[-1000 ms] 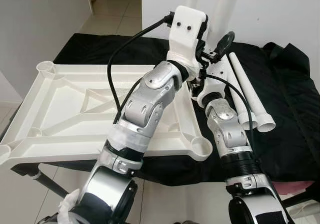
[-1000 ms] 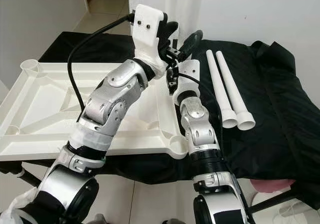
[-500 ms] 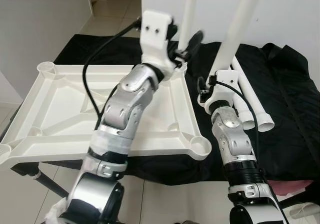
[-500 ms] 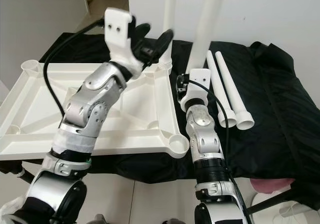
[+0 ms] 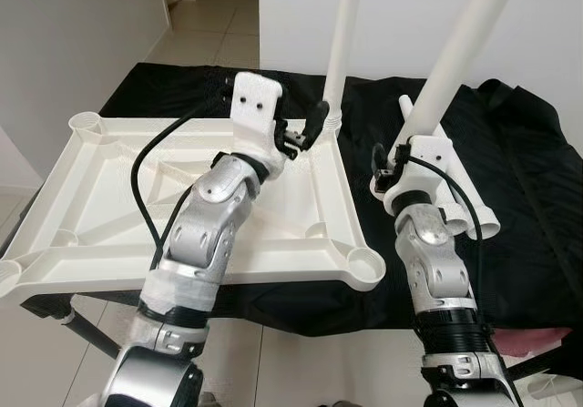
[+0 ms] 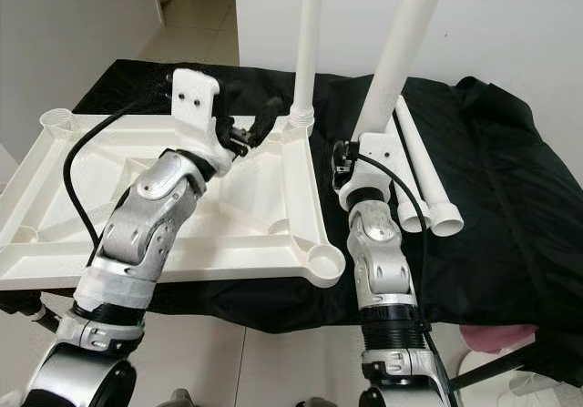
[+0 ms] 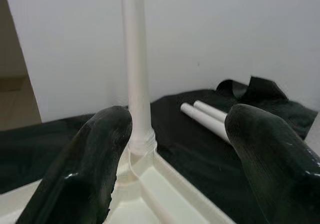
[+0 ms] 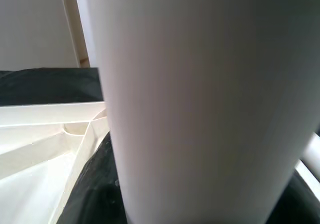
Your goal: Building children table
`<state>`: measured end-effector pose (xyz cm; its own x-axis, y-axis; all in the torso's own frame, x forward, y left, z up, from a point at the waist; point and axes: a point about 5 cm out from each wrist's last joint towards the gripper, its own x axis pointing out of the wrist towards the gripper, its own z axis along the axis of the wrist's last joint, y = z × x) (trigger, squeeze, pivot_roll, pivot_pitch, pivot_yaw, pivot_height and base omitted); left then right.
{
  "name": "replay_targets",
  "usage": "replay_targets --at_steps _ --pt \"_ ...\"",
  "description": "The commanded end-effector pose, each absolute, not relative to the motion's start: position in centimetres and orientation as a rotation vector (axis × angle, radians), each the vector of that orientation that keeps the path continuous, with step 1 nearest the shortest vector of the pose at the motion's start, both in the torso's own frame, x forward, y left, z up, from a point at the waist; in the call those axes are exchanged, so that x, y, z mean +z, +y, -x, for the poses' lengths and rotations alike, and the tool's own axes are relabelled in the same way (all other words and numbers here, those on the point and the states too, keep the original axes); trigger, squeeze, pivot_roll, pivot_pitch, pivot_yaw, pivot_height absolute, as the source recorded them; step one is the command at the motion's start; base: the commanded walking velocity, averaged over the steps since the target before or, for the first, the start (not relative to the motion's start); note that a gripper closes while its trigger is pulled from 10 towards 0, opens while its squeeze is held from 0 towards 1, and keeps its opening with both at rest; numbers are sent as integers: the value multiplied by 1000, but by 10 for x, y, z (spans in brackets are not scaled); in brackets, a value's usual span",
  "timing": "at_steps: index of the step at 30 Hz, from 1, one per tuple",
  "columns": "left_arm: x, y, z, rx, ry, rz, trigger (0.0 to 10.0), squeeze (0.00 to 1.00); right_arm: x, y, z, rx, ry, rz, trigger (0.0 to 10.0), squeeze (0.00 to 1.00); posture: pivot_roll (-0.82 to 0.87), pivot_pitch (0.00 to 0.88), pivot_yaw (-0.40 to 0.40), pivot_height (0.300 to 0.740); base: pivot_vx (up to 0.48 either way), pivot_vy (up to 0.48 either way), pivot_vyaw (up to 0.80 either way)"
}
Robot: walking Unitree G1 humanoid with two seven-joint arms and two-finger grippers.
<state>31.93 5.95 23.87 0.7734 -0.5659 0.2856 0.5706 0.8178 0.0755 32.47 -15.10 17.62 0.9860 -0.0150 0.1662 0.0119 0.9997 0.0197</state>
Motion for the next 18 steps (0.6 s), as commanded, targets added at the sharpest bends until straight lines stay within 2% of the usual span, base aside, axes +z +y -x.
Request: replay_targets --at_steps 1,10,18 --pt "236 57 -314 -636 -304 -4 10000 0 180 -149 -320 19 -202 -19 10000 0 -15 0 -33 740 0 0 0" --pt "219 61 -302 -669 -281 -51 10000 0 172 -137 -302 117 -237 -26 10000 0 -4 0 -51 740 0 0 0" --pt "183 63 -267 -910 -180 -197 10000 0 173 -140 -305 120 -241 -15 10000 0 10 0 -69 740 0 0 0"
